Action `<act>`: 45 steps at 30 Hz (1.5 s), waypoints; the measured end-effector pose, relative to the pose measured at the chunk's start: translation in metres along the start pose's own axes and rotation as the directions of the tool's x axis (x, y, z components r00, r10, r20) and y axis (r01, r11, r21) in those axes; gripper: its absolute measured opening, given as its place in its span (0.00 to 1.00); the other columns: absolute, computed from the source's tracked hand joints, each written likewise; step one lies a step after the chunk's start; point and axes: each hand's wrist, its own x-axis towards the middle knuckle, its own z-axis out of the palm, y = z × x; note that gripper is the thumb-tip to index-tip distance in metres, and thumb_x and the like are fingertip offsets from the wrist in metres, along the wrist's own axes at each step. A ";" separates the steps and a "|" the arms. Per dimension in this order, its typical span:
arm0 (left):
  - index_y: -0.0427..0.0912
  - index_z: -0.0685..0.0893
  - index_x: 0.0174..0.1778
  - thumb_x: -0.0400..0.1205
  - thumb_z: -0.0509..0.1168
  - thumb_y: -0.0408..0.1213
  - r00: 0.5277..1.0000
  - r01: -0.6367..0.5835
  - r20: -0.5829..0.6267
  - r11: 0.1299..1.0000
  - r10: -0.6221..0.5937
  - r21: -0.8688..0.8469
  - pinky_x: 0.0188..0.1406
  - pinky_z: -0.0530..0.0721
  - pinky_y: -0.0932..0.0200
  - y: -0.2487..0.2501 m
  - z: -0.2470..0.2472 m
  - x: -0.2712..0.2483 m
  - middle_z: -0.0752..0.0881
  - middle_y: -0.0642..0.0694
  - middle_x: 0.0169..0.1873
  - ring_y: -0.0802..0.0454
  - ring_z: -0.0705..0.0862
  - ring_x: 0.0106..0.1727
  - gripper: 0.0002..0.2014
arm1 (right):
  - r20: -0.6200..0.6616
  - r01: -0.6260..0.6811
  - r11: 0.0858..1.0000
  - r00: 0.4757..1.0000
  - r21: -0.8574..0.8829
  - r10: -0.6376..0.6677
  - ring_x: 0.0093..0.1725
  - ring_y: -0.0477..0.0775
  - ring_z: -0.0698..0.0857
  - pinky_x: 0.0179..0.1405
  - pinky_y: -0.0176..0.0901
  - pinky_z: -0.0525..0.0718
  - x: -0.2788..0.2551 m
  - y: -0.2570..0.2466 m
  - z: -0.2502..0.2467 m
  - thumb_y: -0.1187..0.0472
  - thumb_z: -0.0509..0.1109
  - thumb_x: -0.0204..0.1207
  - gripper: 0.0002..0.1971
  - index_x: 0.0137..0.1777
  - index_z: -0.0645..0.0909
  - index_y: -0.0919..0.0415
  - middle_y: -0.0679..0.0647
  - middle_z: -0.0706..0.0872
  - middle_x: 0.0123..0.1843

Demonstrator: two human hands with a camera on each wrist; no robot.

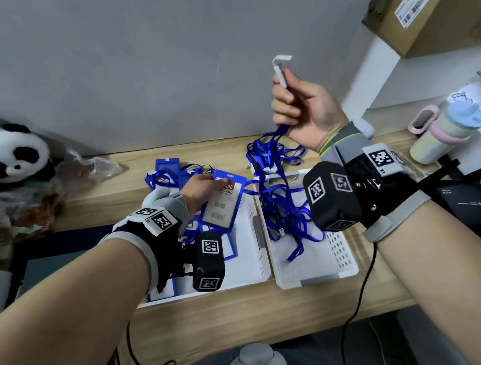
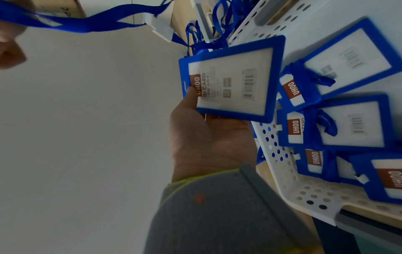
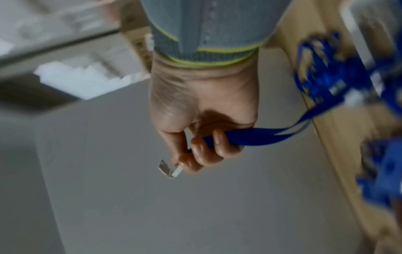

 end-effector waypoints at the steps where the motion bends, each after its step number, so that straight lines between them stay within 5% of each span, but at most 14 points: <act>1: 0.35 0.68 0.76 0.81 0.66 0.38 1.000 0.001 0.005 1.000 -0.001 -0.011 0.34 0.84 0.56 0.000 -0.001 0.001 0.85 0.44 0.42 0.51 0.85 0.38 0.27 | 0.017 0.021 0.999 1.000 0.024 -0.022 0.14 0.39 0.63 0.13 0.29 0.57 0.000 -0.003 0.002 0.56 0.58 0.75 0.05 0.41 0.68 0.57 0.47 0.70 0.20; 7: 0.38 0.75 0.65 0.79 0.68 0.37 0.997 -0.052 0.048 0.998 0.054 -0.033 0.35 0.83 0.56 0.004 -0.002 -0.003 0.85 0.44 0.43 0.50 0.85 0.41 0.19 | 0.099 0.052 0.994 0.993 0.097 -0.061 0.14 0.40 0.65 0.10 0.29 0.59 -0.003 -0.008 0.002 0.56 0.65 0.70 0.09 0.43 0.70 0.59 0.47 0.72 0.21; 9: 0.36 0.72 0.72 0.78 0.69 0.36 0.995 -0.069 0.067 0.997 0.071 -0.032 0.37 0.83 0.54 0.005 -0.002 -0.004 0.86 0.43 0.43 0.48 0.86 0.42 0.26 | 0.085 0.059 0.998 0.994 0.026 -0.061 0.14 0.39 0.64 0.11 0.29 0.57 -0.006 -0.008 0.005 0.55 0.62 0.72 0.07 0.43 0.69 0.57 0.46 0.71 0.21; 13: 0.43 0.81 0.45 0.79 0.65 0.30 0.979 -0.156 0.131 0.988 0.155 -0.002 0.32 0.81 0.61 0.010 0.002 -0.010 0.85 0.47 0.33 0.50 0.82 0.35 0.04 | 0.070 0.053 0.998 0.996 -0.044 -0.050 0.14 0.39 0.63 0.13 0.29 0.54 -0.007 -0.008 0.012 0.55 0.55 0.77 0.07 0.42 0.68 0.57 0.46 0.70 0.20; 16: 0.44 0.83 0.52 0.80 0.62 0.29 0.947 -0.222 0.233 0.974 0.223 -0.030 0.34 0.81 0.66 0.012 0.009 -0.018 0.85 0.49 0.33 0.56 0.83 0.34 0.09 | 0.063 0.030 0.997 0.998 -0.074 -0.026 0.14 0.39 0.62 0.13 0.30 0.53 -0.007 -0.004 0.014 0.57 0.48 0.85 0.12 0.41 0.68 0.56 0.46 0.70 0.20; 20: 0.52 0.81 0.63 0.76 0.63 0.34 0.910 -0.292 0.354 0.940 0.216 0.177 0.55 0.77 0.61 0.014 0.029 -0.019 0.83 0.50 0.50 0.55 0.81 0.51 0.19 | 0.056 0.017 0.999 0.998 -0.049 -0.014 0.14 0.39 0.62 0.14 0.30 0.52 -0.007 -0.001 0.016 0.58 0.46 0.86 0.14 0.42 0.70 0.56 0.46 0.70 0.20; 23: 0.41 0.79 0.65 0.83 0.57 0.43 0.904 -0.275 0.398 0.924 0.154 0.267 0.26 0.75 0.64 0.013 0.042 -0.017 0.80 0.48 0.33 0.57 0.77 0.27 0.17 | 0.033 0.020 0.999 0.999 -0.036 -0.018 0.15 0.39 0.62 0.14 0.30 0.52 -0.008 -0.001 0.015 0.58 0.47 0.86 0.14 0.43 0.72 0.55 0.46 0.70 0.20; 25: 0.40 0.80 0.59 0.87 0.53 0.46 0.916 -0.269 0.379 0.904 0.133 0.332 0.17 0.70 0.67 0.010 0.048 -0.014 0.77 0.48 0.27 0.58 0.72 0.20 0.16 | 0.015 0.023 0.999 1.000 -0.037 -0.023 0.15 0.39 0.62 0.14 0.30 0.52 -0.008 -0.002 0.012 0.58 0.47 0.86 0.14 0.42 0.72 0.55 0.46 0.70 0.20; 31: 0.43 0.79 0.61 0.88 0.50 0.48 0.922 -0.287 0.361 0.869 0.138 0.402 0.17 0.70 0.71 0.005 0.057 -0.009 0.89 0.43 0.41 0.64 0.72 0.16 0.17 | -0.073 0.043 0.998 0.996 -0.051 -0.047 0.15 0.40 0.62 0.14 0.30 0.52 -0.010 -0.007 -0.006 0.58 0.49 0.86 0.15 0.41 0.73 0.54 0.46 0.69 0.21; 36: 0.40 0.82 0.59 0.87 0.51 0.51 0.942 -0.280 0.290 0.869 0.167 0.409 0.24 0.69 0.68 0.000 0.056 0.000 0.89 0.38 0.54 0.62 0.72 0.20 0.21 | -0.315 0.059 0.990 0.944 -0.128 -0.097 0.15 0.41 0.63 0.12 0.29 0.54 -0.005 -0.006 -0.034 0.58 0.56 0.85 0.11 0.42 0.76 0.52 0.45 0.71 0.20; 40: 0.41 0.83 0.60 0.87 0.50 0.50 0.954 -0.256 0.249 0.882 0.165 0.397 0.29 0.71 0.65 0.004 0.051 0.008 0.89 0.43 0.46 0.57 0.73 0.27 0.21 | -0.512 0.118 0.980 0.839 -0.160 -0.184 0.14 0.41 0.63 0.12 0.30 0.55 -0.004 -0.005 -0.058 0.59 0.60 0.83 0.09 0.40 0.73 0.54 0.44 0.74 0.19; 45: 0.43 0.85 0.58 0.87 0.51 0.50 0.924 -0.340 0.312 0.851 0.222 0.400 0.21 0.71 0.73 0.018 0.070 0.005 0.86 0.47 0.41 0.61 0.74 0.24 0.21 | -0.487 0.236 0.971 0.845 -0.035 -0.222 0.14 0.41 0.62 0.13 0.30 0.54 -0.008 -0.023 -0.056 0.57 0.58 0.84 0.11 0.39 0.74 0.53 0.45 0.72 0.19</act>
